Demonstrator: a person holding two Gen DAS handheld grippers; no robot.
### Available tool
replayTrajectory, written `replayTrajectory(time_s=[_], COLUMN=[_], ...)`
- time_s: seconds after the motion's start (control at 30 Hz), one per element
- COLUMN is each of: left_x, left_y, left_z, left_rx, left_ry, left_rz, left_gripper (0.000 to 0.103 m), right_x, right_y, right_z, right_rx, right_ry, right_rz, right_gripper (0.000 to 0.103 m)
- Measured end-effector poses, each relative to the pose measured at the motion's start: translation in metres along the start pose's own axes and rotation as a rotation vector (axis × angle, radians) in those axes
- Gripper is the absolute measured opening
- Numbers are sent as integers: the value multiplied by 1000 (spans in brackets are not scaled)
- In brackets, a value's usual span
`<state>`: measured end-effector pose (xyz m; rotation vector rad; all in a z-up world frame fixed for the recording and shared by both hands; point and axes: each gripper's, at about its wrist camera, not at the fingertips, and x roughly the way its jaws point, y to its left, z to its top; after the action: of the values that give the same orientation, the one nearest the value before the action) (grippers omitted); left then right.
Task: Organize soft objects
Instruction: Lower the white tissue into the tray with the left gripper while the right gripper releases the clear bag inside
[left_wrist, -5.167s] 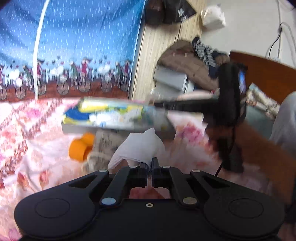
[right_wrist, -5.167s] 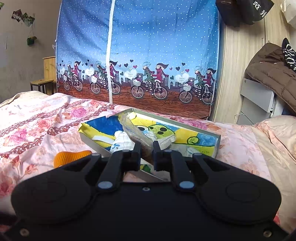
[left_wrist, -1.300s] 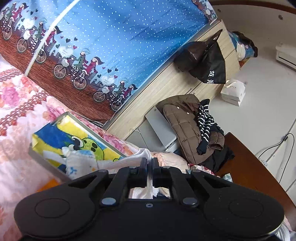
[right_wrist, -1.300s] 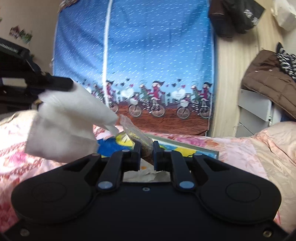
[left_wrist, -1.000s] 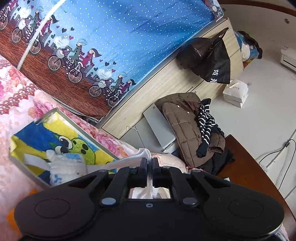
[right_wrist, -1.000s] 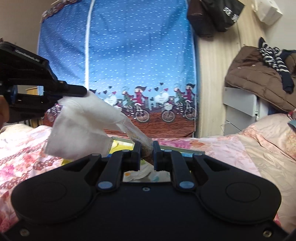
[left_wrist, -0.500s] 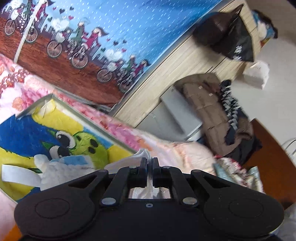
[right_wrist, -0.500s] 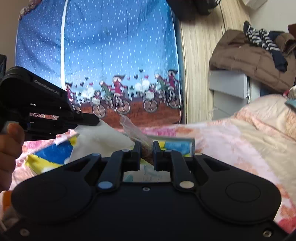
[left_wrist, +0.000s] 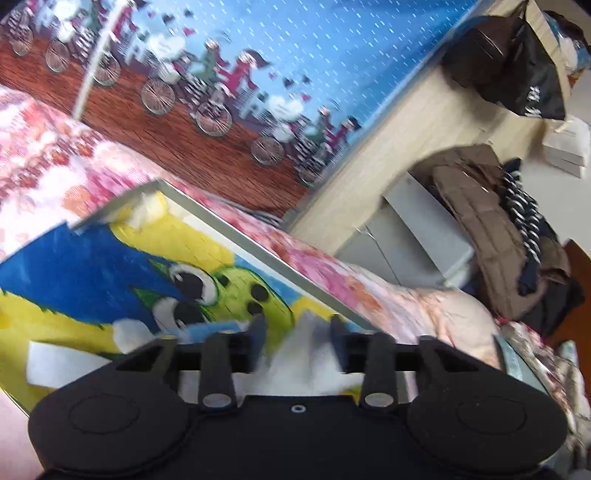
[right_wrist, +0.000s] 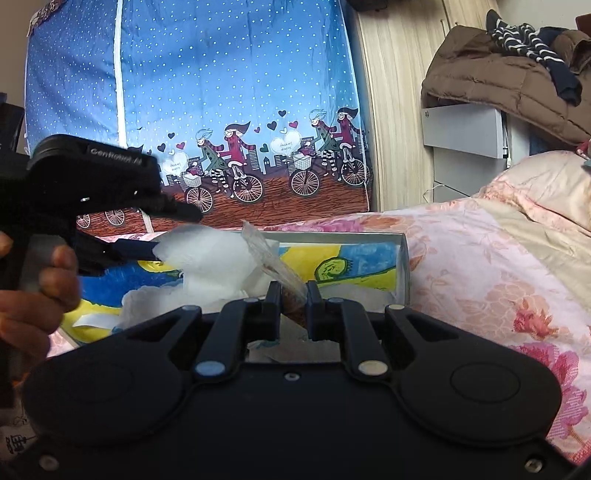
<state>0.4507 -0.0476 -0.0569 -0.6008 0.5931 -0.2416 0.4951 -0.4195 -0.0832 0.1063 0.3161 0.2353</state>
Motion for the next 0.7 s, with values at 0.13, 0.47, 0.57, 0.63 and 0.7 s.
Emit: replayTrajectory(time_s=[0.13, 0.47, 0.57, 0.63, 0.7], left_x=[3, 17, 20, 21, 20], left_y=[-3, -14, -13, -13, -12], left_z=[0, -9, -14, -16, -19], left_rx=[4, 78, 68, 62, 51], left_ry=[-61, -44, -31, -25, -39], left_rz=[53, 159, 177, 196, 235], left_gripper=[69, 68, 68, 68, 69], right_x=[1, 1, 2, 2, 2], right_y=[1, 0, -1, 0, 0], right_z=[4, 5, 5, 6, 5], right_rx=[-17, -11, -13, -16, -13], right_ry=[12, 23, 24, 25, 26], right_rz=[-8, -17, -14, -15, -17], right_gripper=[8, 8, 8, 8, 8])
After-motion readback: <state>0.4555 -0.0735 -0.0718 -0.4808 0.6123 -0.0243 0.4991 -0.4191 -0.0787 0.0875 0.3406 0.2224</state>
